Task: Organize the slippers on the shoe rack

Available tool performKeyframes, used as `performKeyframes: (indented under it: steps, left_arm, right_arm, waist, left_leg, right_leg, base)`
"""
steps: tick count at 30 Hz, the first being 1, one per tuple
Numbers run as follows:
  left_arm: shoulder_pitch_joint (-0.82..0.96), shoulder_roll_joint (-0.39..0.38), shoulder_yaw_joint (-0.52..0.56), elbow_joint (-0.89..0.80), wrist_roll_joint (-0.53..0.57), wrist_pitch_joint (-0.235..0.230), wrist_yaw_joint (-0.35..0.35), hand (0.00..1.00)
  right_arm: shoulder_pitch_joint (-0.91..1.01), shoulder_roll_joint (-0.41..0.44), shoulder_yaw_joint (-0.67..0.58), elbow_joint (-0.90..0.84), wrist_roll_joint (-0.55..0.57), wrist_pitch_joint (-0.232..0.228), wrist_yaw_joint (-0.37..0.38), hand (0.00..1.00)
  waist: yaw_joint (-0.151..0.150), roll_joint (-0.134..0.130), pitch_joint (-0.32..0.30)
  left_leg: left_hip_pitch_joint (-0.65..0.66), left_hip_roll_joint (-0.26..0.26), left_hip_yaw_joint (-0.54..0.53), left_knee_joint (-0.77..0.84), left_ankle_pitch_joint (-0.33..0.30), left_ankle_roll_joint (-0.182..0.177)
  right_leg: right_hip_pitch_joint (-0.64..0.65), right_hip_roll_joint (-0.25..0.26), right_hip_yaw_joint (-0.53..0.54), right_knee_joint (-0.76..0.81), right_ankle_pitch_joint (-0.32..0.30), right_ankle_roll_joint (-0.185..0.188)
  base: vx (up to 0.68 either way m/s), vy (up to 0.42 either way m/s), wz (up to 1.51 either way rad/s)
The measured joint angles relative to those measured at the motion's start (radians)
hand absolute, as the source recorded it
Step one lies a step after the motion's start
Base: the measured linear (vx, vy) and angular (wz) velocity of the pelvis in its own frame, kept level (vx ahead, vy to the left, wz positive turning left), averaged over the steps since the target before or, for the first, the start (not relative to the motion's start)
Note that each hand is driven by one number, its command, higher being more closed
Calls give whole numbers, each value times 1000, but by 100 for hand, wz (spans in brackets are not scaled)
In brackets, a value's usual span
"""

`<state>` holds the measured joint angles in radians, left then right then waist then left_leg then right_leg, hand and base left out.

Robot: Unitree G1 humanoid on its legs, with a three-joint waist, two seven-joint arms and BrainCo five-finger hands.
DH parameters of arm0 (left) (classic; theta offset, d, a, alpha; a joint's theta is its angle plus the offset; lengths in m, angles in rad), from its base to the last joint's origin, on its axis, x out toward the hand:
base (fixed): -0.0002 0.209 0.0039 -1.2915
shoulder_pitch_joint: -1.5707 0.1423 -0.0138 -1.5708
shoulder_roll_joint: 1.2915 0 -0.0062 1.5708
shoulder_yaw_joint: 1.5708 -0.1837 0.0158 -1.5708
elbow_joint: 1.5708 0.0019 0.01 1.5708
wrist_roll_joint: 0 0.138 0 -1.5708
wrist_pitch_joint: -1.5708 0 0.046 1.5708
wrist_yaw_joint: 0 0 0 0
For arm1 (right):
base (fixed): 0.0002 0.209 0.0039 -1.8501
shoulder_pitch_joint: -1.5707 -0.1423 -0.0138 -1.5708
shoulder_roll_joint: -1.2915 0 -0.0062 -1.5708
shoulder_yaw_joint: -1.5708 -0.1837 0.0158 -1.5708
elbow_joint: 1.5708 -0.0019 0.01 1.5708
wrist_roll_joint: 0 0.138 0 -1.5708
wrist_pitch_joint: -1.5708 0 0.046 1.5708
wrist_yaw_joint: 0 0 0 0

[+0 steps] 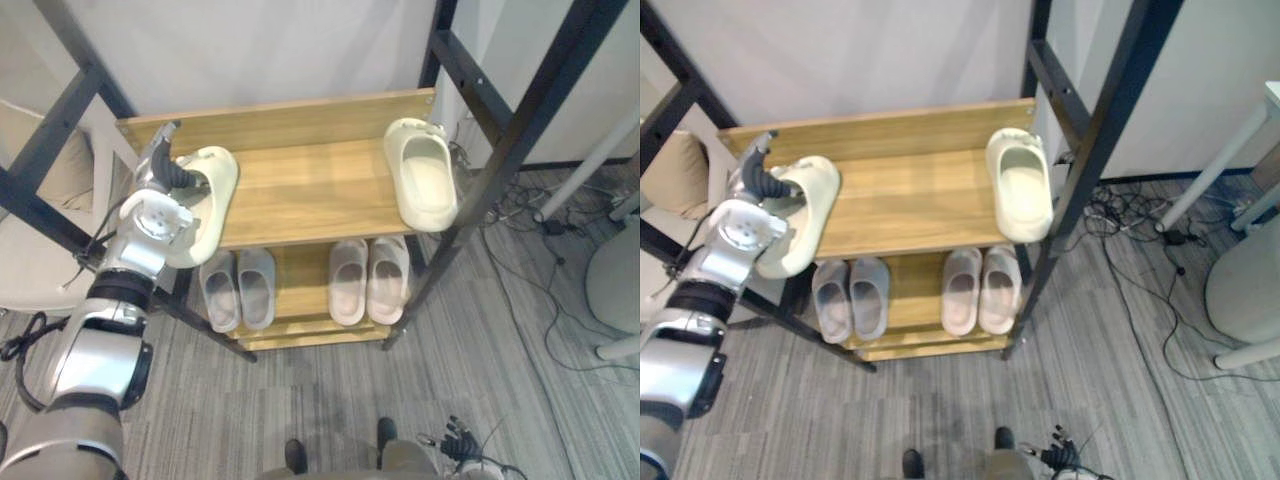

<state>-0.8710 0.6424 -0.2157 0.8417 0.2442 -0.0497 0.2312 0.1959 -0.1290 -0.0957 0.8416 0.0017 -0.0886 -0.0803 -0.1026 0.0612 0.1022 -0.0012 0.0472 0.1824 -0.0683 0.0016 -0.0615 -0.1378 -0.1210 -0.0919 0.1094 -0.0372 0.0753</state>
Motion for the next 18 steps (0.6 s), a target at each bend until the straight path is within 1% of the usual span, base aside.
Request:
performKeyframes:
  steps: [6,12,15,18]
  left_arm:
    - [-17,-20,0,1,-3,-1,1,100]
    - [-20,-23,1,-6,-13,-2,5,100]
    - [-20,-39,0,-8,-31,-2,5,100]
    - [-19,-57,-15,-45,-47,-2,6,100]
  right_arm:
    - [0,-1,0,-1,-1,1,0,0]
    - [-1,-2,0,-1,-1,5,-1,0]
    - [-2,-2,0,-1,-1,8,-2,0]
    - [-2,-2,1,0,-1,9,-2,0]
  waist:
    - [-2,3,2]
    - [-3,4,2]
    - [-6,4,2]
    - [-6,5,2]
  left_leg:
    - [2,0,11,-8,0,0]
    - [3,-3,22,-14,0,0]
    - [12,-4,16,-14,0,0]
    - [8,-5,14,-14,1,1]
  right_leg:
    - [0,2,12,-18,18,3]
    - [7,4,21,-51,41,6]
    - [35,4,14,-84,55,6]
    - [36,4,13,-94,62,4]
  base:
    - [-20,6,-6]
    - [-3,4,-6]
    - [10,2,5]
    - [-1,0,1]
